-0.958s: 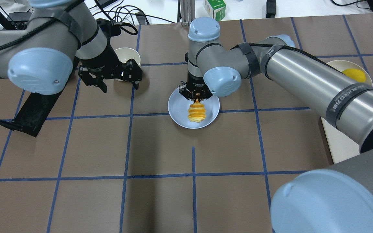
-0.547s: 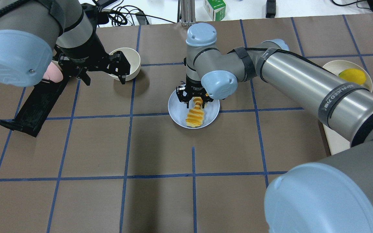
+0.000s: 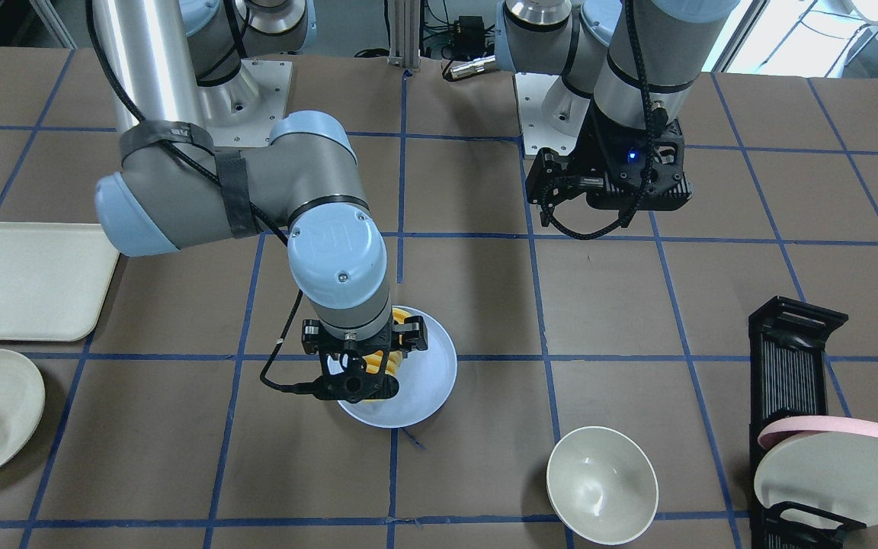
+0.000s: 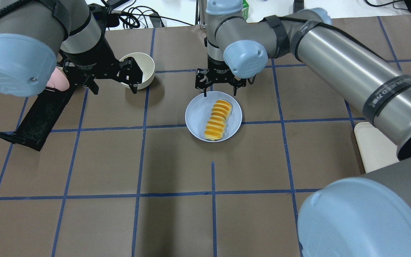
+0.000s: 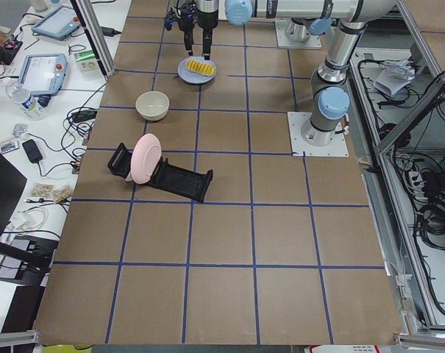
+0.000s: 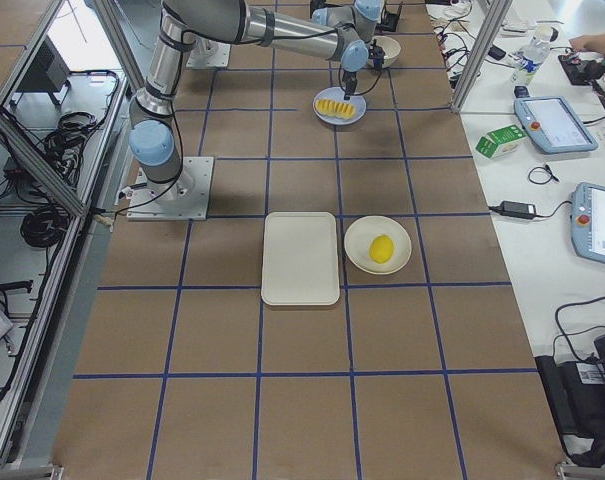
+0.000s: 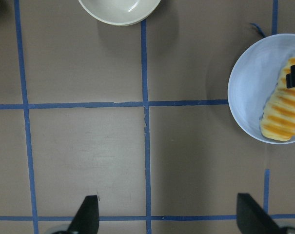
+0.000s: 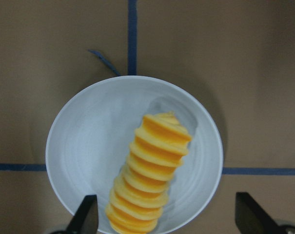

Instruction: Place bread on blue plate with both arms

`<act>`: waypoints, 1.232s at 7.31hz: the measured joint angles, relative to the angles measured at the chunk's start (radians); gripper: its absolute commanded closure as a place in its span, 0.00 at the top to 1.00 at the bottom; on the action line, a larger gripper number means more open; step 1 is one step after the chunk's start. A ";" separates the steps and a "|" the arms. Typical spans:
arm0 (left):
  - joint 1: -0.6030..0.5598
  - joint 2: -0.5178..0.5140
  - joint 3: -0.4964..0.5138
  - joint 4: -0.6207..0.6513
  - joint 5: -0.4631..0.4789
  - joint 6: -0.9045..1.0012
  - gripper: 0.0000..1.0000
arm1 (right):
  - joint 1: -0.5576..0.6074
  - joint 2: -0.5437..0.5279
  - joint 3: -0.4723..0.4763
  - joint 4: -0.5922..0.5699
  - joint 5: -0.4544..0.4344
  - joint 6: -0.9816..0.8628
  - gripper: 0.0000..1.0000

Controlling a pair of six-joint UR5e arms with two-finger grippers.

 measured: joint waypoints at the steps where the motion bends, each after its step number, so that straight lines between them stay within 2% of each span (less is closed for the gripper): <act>1: 0.001 0.000 0.000 0.001 0.000 0.001 1.00 | -0.035 -0.041 -0.038 0.051 -0.034 -0.013 1.00; 3: 0.001 -0.001 0.005 0.002 -0.001 -0.001 1.00 | -0.140 -0.170 -0.048 0.176 -0.052 -0.075 1.00; 5: -0.001 -0.002 0.012 -0.002 0.000 -0.007 1.00 | -0.206 -0.295 0.018 0.264 -0.060 -0.188 1.00; 7: -0.003 -0.002 0.013 -0.003 0.000 -0.011 1.00 | -0.242 -0.437 0.131 0.268 -0.065 -0.235 1.00; 9: -0.004 -0.002 0.013 -0.004 0.001 -0.011 1.00 | -0.282 -0.493 0.168 0.266 -0.061 -0.247 1.00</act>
